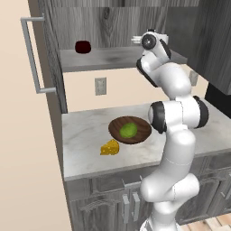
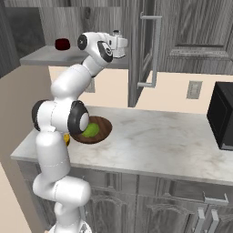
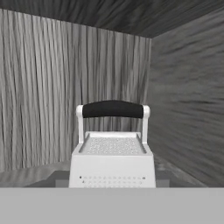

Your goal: Pick the cheese from the fridge and the cheese grater from the cabinet and place them next to the salad bowl.

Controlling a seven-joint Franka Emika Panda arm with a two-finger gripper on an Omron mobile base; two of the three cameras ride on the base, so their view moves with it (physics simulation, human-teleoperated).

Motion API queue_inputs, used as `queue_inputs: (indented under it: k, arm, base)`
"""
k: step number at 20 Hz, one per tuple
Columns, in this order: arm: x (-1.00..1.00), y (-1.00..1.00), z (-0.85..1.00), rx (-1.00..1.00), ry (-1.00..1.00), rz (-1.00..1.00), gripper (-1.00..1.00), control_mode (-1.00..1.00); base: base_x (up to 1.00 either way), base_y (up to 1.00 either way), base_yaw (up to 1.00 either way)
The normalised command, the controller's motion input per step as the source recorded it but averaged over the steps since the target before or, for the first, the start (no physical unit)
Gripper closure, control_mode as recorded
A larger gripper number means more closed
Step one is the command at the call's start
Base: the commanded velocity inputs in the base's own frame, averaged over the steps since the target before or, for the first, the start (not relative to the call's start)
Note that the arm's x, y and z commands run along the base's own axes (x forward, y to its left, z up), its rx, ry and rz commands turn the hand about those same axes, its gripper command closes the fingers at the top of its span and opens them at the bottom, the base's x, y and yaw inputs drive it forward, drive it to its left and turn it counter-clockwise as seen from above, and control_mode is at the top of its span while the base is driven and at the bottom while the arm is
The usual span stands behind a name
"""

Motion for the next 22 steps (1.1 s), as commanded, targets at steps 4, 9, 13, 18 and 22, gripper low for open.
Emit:
queue_inputs:
  k: [4, 9, 13, 18, 22]
  arm:
    - [-0.12, 0.01, 0.05, 0.00, -0.02, 0.00, 1.00, -1.00]
    - [-0.57, 0.00, 0.06, 0.00, -0.09, -0.06, 1.00, -1.00]
    - [-0.63, 0.00, 0.00, 0.00, -0.03, -0.08, 1.00, -1.00]
    - [-0.81, 0.09, 0.01, 0.00, 0.00, -0.03, 1.00, -1.00]
    - [-1.00, 0.13, 0.06, -0.01, -0.01, 0.00, 1.00, -1.00]
  base:
    - [0.00, 0.00, 0.00]
    - [0.00, 0.00, 0.00]
    - [0.00, 0.00, 0.00]
    - [0.00, 0.00, 0.00]
    - [0.00, 0.00, 0.00]
